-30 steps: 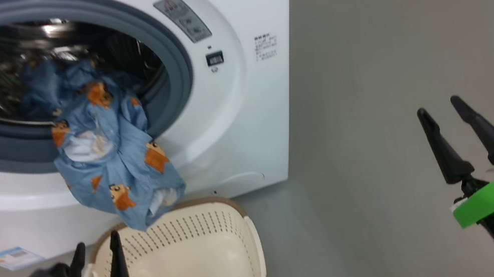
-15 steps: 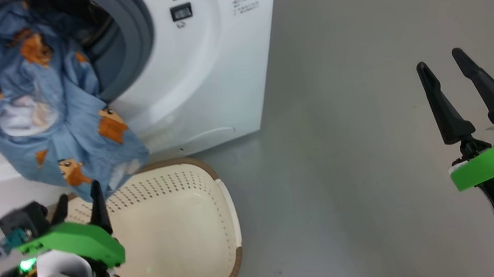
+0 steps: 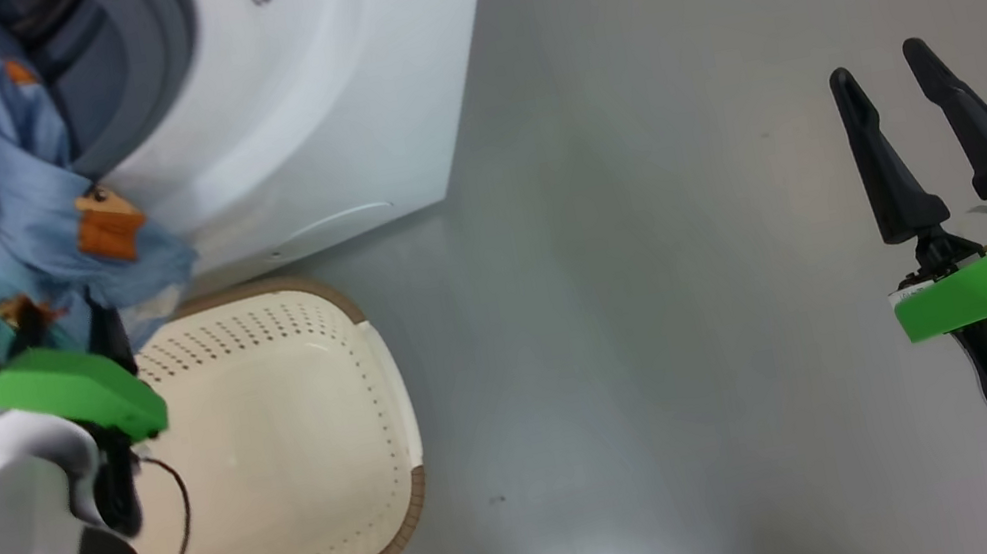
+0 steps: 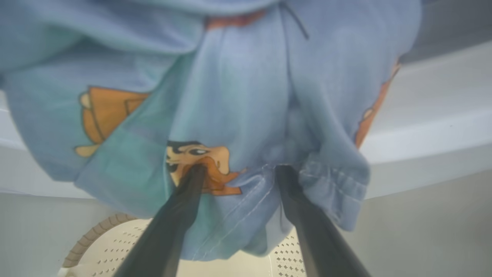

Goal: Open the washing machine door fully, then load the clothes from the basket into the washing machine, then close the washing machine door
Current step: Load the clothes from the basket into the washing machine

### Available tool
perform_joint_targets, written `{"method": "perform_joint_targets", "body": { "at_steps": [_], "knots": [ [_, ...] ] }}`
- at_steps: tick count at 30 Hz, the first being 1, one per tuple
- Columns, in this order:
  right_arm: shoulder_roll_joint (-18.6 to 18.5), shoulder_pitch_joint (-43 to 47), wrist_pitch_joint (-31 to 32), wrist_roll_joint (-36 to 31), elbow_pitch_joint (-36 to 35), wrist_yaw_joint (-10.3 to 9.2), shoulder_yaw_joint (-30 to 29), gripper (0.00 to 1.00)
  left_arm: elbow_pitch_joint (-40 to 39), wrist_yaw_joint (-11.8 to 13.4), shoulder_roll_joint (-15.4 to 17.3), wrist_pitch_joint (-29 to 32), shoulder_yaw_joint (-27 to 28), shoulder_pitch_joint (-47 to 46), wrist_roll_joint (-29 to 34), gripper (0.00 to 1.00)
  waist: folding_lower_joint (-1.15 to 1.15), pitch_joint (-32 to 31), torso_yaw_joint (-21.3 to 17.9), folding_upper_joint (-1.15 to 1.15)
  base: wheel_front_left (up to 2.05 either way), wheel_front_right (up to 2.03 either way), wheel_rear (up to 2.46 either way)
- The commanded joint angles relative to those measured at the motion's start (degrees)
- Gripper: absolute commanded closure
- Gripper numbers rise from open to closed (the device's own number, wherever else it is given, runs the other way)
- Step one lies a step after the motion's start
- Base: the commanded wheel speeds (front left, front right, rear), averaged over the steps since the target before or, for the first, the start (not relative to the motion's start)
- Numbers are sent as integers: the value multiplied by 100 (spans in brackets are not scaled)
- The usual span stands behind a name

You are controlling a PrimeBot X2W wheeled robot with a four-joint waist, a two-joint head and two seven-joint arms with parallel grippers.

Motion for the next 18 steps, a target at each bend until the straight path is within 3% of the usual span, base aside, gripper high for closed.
{"method": "perform_joint_targets", "body": {
  "at_steps": [1,4,5,6,7,18],
  "knots": [
    [-55,-1,-29,-67,-150,25,31,0,18,-41,261,-69,120,-180,-30,0,-1,186,-150,0,0,0,0],
    [-39,-22,-29,-64,-173,25,18,0,171,-10,341,-102,121,-398,-32,0,-1,274,-193,0,0,0,0],
    [-33,-29,-29,-63,-179,25,14,0,211,6,359,-120,125,-460,-36,7,-1,298,-205,0,0,0,0],
    [-27,-34,-29,-64,-185,25,11,0,236,32,367,-154,128,-510,-37,63,-1,318,-214,0,0,0,0],
    [-21,-35,-29,-67,-190,25,6,0,251,52,372,-193,128,-549,-34,100,-1,329,-219,0,0,0,0],
    [24,-40,-29,-100,-138,25,-40,0,362,5,301,-388,42,-564,-21,100,-1,220,-135,0,0,0,0]
  ]
}}
